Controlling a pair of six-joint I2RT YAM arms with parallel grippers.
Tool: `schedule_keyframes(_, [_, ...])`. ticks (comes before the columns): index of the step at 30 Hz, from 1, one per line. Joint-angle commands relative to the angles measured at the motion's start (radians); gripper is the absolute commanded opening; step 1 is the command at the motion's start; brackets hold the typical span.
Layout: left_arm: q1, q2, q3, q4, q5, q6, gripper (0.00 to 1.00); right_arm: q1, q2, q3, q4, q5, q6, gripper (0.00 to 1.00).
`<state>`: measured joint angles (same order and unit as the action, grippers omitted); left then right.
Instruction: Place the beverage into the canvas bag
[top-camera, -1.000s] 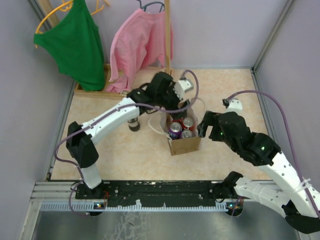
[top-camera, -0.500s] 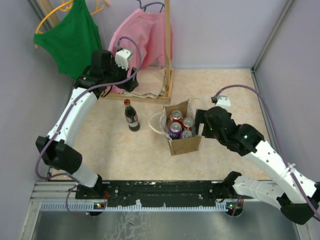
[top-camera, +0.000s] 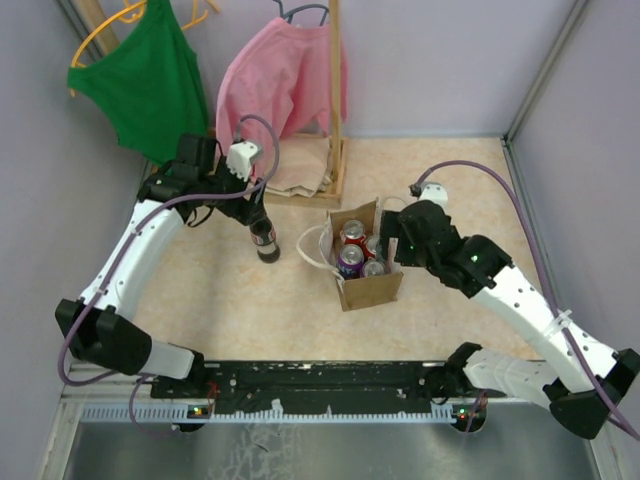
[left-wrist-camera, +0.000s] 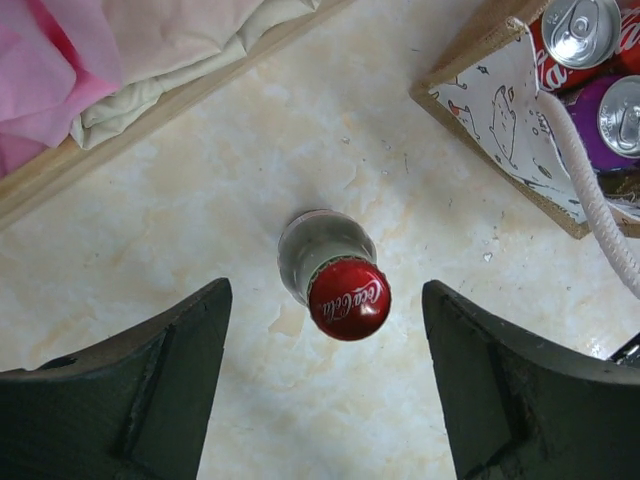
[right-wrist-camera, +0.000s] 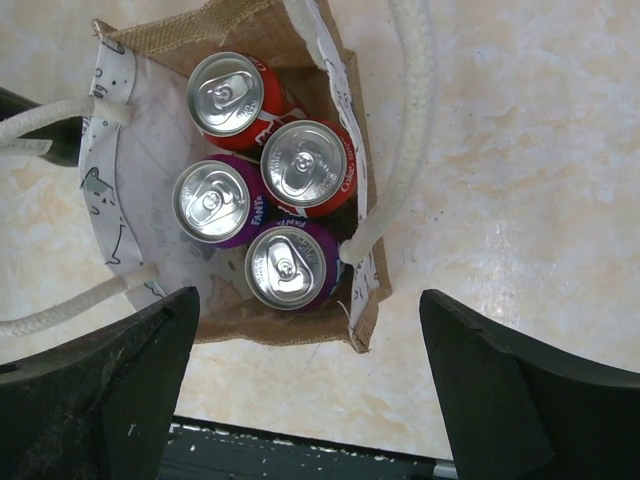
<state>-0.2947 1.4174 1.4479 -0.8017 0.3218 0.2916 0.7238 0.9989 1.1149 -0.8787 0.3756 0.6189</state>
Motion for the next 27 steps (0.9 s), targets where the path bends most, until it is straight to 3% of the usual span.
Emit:
schedule_keyframes(1, [0.004, -0.001, 0.011, -0.063, 0.038, 0.048, 0.82, -0.010, 0.005, 0.049, 0.054, -0.024, -0.022, 0.91])
schedule_keyframes(8, [0.003, 0.072, 0.100, -0.148, 0.034, 0.108, 0.75, -0.012, -0.019, 0.028, 0.051, -0.029, -0.006, 0.91])
schedule_keyframes(18, [-0.001, 0.270, 0.396, -0.375, 0.066, 0.165, 0.64, -0.011, -0.052, 0.003, 0.034, -0.036, 0.013, 0.91])
schedule_keyframes(27, [-0.014, 0.308, 0.444, -0.482, 0.036, 0.189, 0.63, -0.012, -0.069, -0.023, 0.027, -0.039, 0.034, 0.91])
